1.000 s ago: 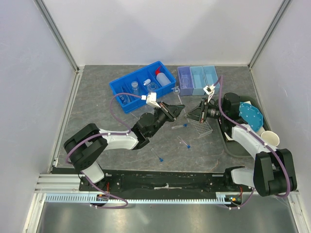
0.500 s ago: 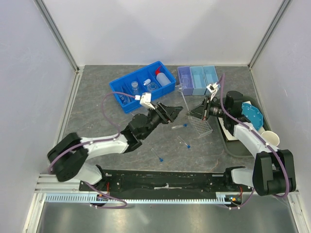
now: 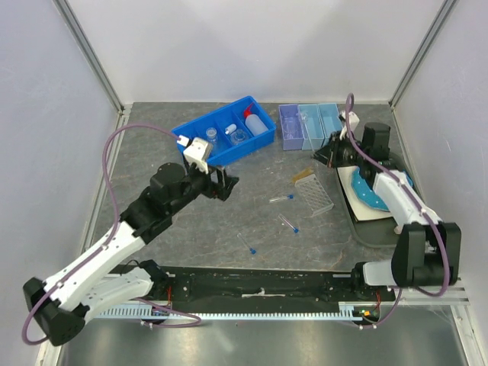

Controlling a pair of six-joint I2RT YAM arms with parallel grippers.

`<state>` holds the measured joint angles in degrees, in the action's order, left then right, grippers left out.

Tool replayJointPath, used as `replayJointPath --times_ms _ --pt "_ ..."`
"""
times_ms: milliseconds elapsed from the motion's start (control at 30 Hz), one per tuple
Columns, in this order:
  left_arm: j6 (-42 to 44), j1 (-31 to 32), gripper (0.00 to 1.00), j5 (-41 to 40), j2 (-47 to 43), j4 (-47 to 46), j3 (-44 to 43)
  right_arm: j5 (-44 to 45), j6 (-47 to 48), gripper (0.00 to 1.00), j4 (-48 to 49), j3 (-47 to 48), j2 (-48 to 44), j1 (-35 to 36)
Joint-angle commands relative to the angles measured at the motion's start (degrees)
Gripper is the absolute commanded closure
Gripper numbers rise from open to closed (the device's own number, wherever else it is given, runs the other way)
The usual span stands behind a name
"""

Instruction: Organize the chemistry lab equipment

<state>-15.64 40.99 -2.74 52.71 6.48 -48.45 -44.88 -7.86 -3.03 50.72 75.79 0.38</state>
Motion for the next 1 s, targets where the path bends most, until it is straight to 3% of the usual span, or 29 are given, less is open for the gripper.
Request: replayJointPath --times_ms 0,200,433,967 --pt "15.5 0.0 0.14 -2.9 -6.3 17.1 1.3 8.3 5.3 0.93 -7.9 12.6 8.8 -0.1" --pt "17.7 0.0 0.14 -3.8 -13.8 14.4 9.7 13.2 5.4 0.92 -17.1 30.3 24.5 -0.1" --pt "19.8 0.0 0.12 -7.4 -16.2 16.5 9.9 17.4 5.4 0.91 -22.8 47.2 38.3 -0.1" --pt "20.8 -0.1 0.12 -6.3 -15.3 16.4 10.1 22.1 7.4 0.87 -25.3 54.3 49.2 -0.2"
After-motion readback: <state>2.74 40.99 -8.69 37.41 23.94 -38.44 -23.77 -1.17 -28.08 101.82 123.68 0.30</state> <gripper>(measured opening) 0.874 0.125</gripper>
